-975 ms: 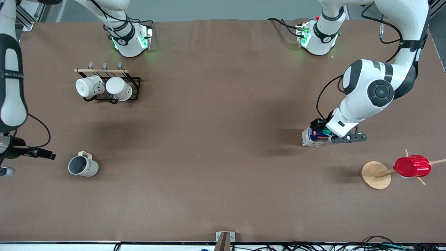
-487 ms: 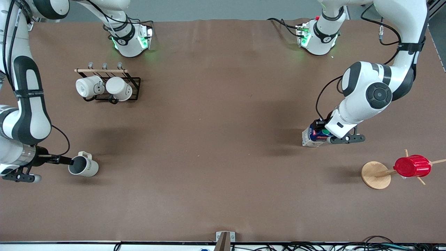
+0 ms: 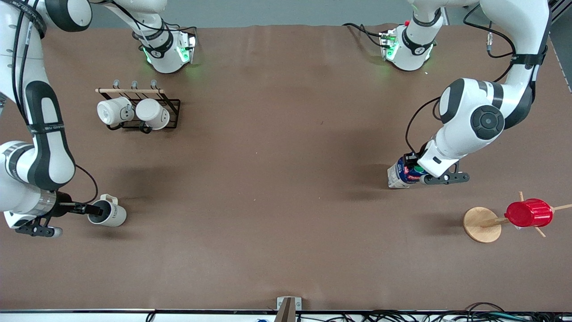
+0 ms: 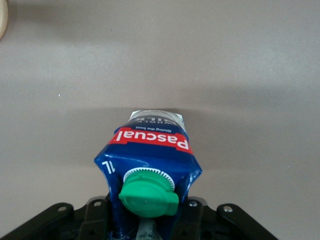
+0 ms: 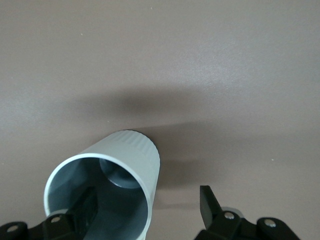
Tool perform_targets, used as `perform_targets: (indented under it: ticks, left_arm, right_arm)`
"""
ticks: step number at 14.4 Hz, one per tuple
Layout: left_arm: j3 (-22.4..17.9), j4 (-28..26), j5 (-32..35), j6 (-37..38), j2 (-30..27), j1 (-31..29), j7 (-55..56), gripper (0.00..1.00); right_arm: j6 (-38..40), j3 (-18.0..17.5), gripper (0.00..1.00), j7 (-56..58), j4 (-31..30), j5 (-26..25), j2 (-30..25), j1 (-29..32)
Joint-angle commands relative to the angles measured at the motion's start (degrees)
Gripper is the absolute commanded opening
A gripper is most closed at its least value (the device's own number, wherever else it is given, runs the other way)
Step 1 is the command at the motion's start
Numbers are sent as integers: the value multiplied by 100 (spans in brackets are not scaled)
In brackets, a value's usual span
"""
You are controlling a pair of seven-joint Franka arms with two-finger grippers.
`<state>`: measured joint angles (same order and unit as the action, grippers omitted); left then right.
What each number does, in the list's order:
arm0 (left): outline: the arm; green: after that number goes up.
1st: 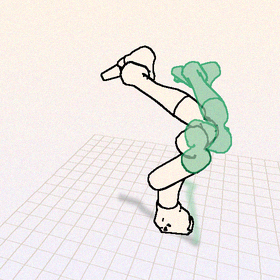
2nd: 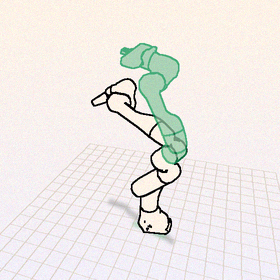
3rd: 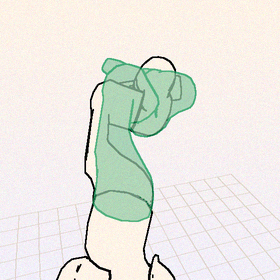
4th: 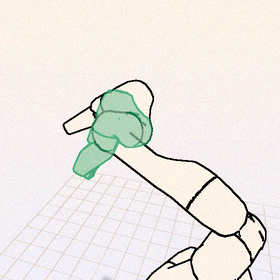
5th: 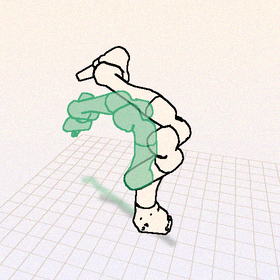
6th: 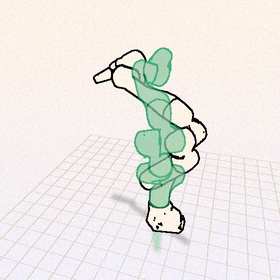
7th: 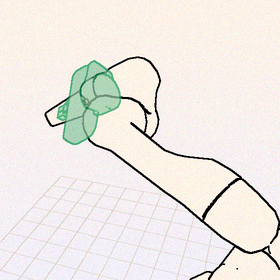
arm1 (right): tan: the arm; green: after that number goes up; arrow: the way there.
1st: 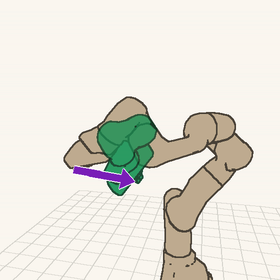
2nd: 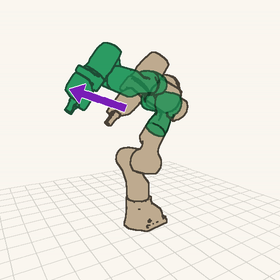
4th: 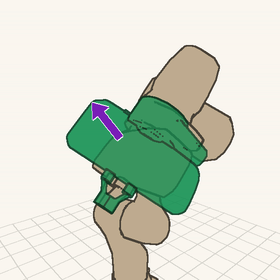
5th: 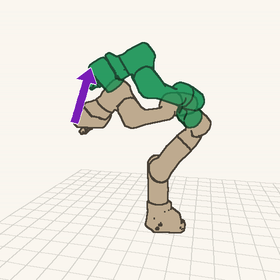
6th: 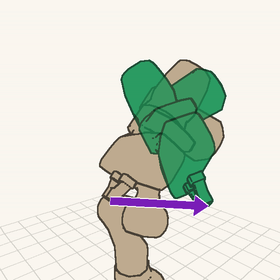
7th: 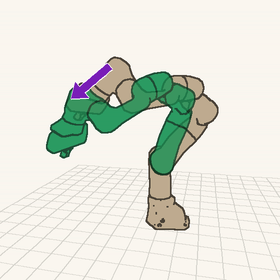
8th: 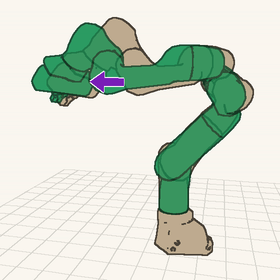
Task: Place cup and milk on table
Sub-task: 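Lift the mug with the right gripper and carry it toward the table middle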
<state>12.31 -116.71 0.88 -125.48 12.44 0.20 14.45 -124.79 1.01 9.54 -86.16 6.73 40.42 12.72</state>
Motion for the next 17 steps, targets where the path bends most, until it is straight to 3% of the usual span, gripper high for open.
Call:
perform_targets:
  ticks: [1,3,5,11,15,17]
  left_arm:
    - [18,113,0,182,-241,-20,-196,35]
    - [18,341,0,505,-250,-11,-214,35]
    - [18,631,0,884,-233,-2,-214,36]
    - [18,860,-9,1000,-233,24,-188,36]
    - [87,940,-9,1000,-242,50,-118,36]
    - [140,992,-9,1000,-233,50,-82,36]
  right_arm:
    - [-307,-5,78,92,-198,118,-17,-85]
    - [-537,-5,43,136,-348,92,-26,-103]
    - [-547,-4,21,136,-392,92,-61,-129]
    - [-459,4,3,84,-393,92,-131,-278]
    - [49,4,2,5,-366,92,-403,-524]
    - [471,4,2,-581,-349,92,-675,-900]
